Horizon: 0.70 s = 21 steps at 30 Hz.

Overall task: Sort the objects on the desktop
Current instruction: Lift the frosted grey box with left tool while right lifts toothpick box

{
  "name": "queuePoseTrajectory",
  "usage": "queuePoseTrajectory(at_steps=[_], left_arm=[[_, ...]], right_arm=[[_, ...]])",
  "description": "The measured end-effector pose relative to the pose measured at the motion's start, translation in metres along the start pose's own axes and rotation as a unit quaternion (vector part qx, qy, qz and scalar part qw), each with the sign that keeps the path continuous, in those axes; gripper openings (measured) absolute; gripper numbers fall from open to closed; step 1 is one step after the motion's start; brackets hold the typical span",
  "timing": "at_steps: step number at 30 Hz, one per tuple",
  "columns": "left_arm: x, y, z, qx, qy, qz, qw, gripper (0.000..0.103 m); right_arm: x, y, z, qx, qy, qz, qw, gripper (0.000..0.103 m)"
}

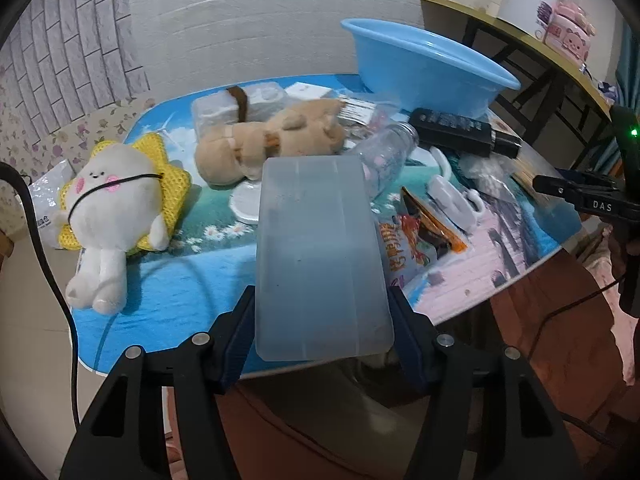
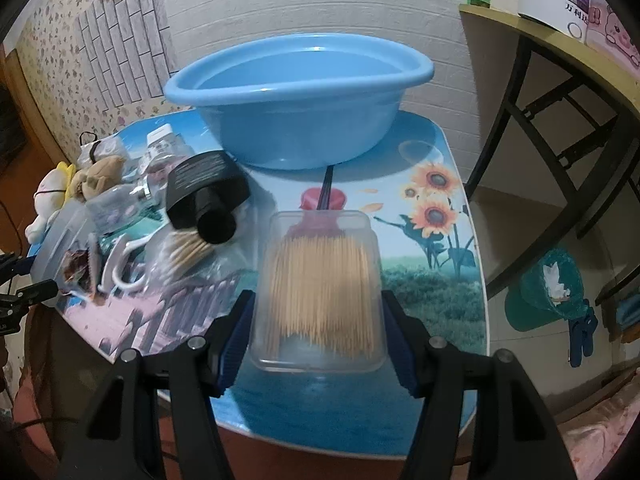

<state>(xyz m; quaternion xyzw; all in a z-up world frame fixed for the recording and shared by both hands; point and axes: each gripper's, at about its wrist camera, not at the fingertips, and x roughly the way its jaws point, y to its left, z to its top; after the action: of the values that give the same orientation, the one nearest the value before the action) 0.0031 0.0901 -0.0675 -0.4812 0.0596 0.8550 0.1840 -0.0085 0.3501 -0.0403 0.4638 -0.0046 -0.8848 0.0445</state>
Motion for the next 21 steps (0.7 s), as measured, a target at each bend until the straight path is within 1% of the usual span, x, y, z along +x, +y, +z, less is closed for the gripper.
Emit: queuePoseTrajectory(at_steps=[4, 8, 10, 12, 14, 18, 19, 20, 21], left_arm=[[0.0, -0.008, -0.003, 0.003, 0.004, 0.004, 1.0, 0.063], [0.005, -0.011, 0.0, 0.013, 0.004, 0.01, 0.9999, 0.069], [0.007, -0.01, 0.003, 0.012, 0.003, 0.009, 0.9999, 0.07], [0.01, -0.008, 0.007, 0.01, 0.0, 0.009, 0.9999, 0.075], [0.013, -0.007, 0.011, 0.007, -0.005, 0.006, 0.9999, 0.075], [0.018, -0.007, 0.016, 0.005, -0.012, 0.001, 0.9999, 0.075], [0.019, -0.007, 0.017, 0.004, -0.012, -0.002, 0.9999, 0.073], [0.018, -0.007, 0.017, 0.001, -0.013, -0.008, 0.9999, 0.066], [0.018, -0.007, 0.016, -0.001, -0.015, -0.007, 0.9999, 0.062]], right_arm=[[0.005, 0.002, 0.0, -0.004, 0.004, -0.003, 1.0, 0.061], [0.009, 0.003, 0.005, -0.003, -0.001, -0.002, 1.0, 0.062], [0.011, 0.003, 0.007, -0.001, -0.002, -0.004, 1.0, 0.063], [0.014, 0.003, 0.01, 0.0, 0.0, -0.003, 1.0, 0.063], [0.016, 0.003, 0.012, -0.003, 0.001, -0.005, 1.0, 0.063], [0.021, 0.003, 0.012, -0.003, 0.006, -0.007, 1.0, 0.063], [0.022, 0.002, 0.012, 0.001, 0.007, -0.004, 1.0, 0.063], [0.022, 0.001, 0.011, 0.004, 0.008, 0.001, 1.0, 0.062], [0.022, 0.001, 0.011, 0.005, 0.007, 0.001, 1.0, 0.06]])
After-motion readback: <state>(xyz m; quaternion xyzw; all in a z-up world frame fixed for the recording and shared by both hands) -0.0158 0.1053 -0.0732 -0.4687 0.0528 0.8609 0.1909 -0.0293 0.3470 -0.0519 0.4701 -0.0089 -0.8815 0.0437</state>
